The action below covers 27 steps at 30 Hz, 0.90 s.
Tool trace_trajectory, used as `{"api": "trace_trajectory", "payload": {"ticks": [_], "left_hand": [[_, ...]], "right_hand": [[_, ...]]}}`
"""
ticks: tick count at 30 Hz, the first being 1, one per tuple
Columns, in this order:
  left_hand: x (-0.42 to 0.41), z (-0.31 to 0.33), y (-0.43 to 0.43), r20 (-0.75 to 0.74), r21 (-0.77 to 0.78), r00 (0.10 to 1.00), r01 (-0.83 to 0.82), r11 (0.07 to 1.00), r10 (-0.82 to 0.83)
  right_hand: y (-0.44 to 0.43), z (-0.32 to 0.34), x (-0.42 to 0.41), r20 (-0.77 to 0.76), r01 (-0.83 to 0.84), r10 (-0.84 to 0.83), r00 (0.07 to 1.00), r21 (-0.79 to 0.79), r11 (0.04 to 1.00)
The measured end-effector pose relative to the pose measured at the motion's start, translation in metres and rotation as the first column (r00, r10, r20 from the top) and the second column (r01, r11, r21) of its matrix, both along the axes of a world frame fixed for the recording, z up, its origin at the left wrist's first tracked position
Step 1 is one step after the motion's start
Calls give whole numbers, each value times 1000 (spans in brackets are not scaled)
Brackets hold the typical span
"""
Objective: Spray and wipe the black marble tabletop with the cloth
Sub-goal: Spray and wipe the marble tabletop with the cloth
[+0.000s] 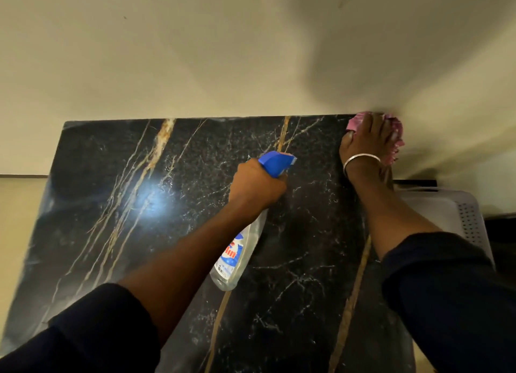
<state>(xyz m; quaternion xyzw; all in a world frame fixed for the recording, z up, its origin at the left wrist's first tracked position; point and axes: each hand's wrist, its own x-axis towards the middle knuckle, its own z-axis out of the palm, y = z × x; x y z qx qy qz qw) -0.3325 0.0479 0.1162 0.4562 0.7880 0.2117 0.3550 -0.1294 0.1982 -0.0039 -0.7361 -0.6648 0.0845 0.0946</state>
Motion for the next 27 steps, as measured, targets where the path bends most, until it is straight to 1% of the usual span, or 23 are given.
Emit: {"api": "trace_trajectory", "payload": {"ticks": [2, 7, 11, 14, 16, 18, 20, 21, 24, 27], "left_hand": [[-12, 5, 1, -8, 14, 1000, 17, 1000, -17], [-54, 15, -6, 28, 51, 999, 39, 998, -41], [-102, 16, -15, -10, 54, 1000, -9, 998, 9], [-142, 14, -18, -47, 45, 999, -3, 999, 5], [-169, 13, -20, -56, 43, 998, 1, 999, 1], [-194, 11, -22, -72, 48, 997, 5, 999, -1], [-212, 11, -25, -81, 58, 996, -32, 998, 36], [-220, 10, -27, -82, 59, 995, -52, 997, 56], [-234, 7, -31, -106, 42, 992, -69, 997, 73], [-231, 4, -29, -113, 11, 992, -53, 999, 54]], "right_hand": [[-4, 3, -19, -5, 4, -4, 1000, -42, 999], [-28, 9, -102, -25, -104, 103, 994, -62, 993], [-46, 13, -181, 4, -95, 95, 995, -108, 990], [-58, 13, -238, 9, -122, 124, 992, -113, 986], [-66, 16, -277, 11, -176, 179, 984, -130, 976], [-73, 18, -316, 4, -285, 291, 957, -192, 939], [-77, 18, -350, 29, -383, 399, 917, -222, 897], [-78, 17, -362, 45, -402, 421, 906, -219, 889], [-79, 22, -369, 29, -424, 439, 898, -209, 881], [-74, 26, -339, 77, -493, 505, 860, -131, 860]]}}
